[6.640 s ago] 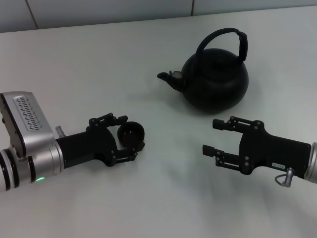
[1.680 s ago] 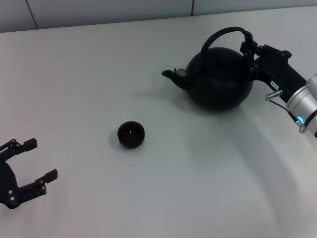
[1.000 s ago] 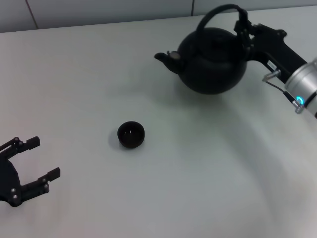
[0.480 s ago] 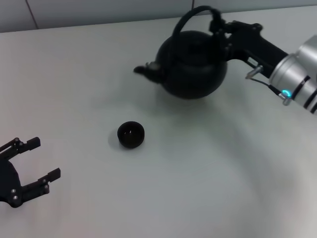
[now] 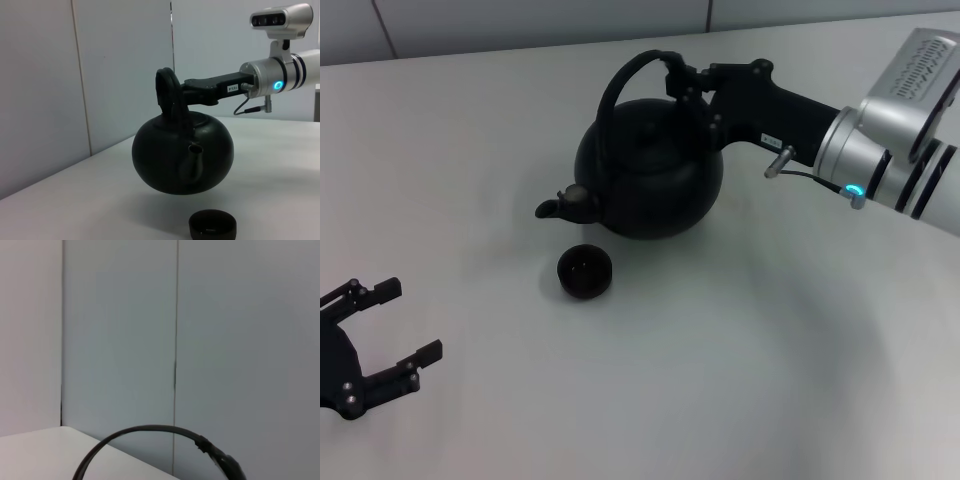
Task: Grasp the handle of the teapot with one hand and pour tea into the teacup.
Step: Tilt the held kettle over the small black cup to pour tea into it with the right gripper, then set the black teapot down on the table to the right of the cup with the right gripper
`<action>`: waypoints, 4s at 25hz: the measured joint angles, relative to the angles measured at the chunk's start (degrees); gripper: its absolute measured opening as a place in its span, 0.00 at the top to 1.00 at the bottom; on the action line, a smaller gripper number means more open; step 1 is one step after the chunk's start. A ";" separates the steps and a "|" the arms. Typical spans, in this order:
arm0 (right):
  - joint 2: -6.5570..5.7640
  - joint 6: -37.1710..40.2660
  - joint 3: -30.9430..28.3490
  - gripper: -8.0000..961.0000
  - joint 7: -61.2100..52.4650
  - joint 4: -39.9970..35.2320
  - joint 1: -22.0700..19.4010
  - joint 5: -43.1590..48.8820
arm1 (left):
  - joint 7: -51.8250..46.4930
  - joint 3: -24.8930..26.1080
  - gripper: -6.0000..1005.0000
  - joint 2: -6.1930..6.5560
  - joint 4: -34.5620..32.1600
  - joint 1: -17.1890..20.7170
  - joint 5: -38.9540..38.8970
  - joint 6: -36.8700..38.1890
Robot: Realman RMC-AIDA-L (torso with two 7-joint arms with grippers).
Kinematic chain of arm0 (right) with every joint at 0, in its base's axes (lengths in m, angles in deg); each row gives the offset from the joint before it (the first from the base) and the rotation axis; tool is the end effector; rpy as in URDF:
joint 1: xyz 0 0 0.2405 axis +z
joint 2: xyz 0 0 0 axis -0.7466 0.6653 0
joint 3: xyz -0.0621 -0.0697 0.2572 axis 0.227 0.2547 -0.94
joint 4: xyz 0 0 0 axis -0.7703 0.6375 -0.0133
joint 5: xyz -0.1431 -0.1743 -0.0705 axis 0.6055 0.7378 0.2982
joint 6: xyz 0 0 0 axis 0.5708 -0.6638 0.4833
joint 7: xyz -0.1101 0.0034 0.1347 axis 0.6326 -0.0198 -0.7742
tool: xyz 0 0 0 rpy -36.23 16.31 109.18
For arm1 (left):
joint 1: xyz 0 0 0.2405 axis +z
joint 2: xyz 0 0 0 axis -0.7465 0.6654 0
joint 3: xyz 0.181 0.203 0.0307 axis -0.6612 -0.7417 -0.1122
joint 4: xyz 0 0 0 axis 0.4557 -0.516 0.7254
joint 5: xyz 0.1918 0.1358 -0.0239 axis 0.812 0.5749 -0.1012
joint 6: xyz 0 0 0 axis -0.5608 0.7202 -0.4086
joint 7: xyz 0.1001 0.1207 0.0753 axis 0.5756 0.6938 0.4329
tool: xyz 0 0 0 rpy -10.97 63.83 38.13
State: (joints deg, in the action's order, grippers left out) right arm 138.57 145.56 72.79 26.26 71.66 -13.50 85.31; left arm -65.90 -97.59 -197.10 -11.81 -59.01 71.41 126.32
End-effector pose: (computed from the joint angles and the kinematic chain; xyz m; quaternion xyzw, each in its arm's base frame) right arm 0.2566 0.4254 -0.0808 -0.8779 0.1290 0.3071 0.3439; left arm -0.3707 0.2638 -0.0142 -0.9317 -0.0954 -0.2503 0.2452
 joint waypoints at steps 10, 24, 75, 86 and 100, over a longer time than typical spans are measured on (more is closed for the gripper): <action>-0.26 -0.15 -0.44 0.91 1.76 -3.97 -1.48 5.01 | 0.00 0.00 0.19 -0.07 -0.22 -0.03 -0.02 0.04; -0.80 -0.94 -0.62 0.91 11.14 -7.27 -2.91 6.33 | 0.00 0.70 0.19 -0.48 -0.50 -0.17 -0.08 0.33; 0.40 -2.14 0.10 0.91 21.29 -16.15 -4.11 14.48 | 0.00 1.23 0.19 -0.97 -0.68 -0.79 -0.10 0.28; 0.20 -2.24 -3.26 0.91 2.62 -15.61 -5.12 14.33 | 0.00 1.23 0.19 -0.83 -0.71 -0.79 0.11 0.37; 0.63 4.86 -18.14 0.91 -4.51 -10.68 -9.99 13.70 | 0.00 1.07 0.19 -0.85 -1.64 -0.92 0.35 0.47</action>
State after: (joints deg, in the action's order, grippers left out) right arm 139.19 150.42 54.64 21.75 60.97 -23.49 99.01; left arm -65.90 -96.52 -197.96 -13.45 -59.93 71.76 126.79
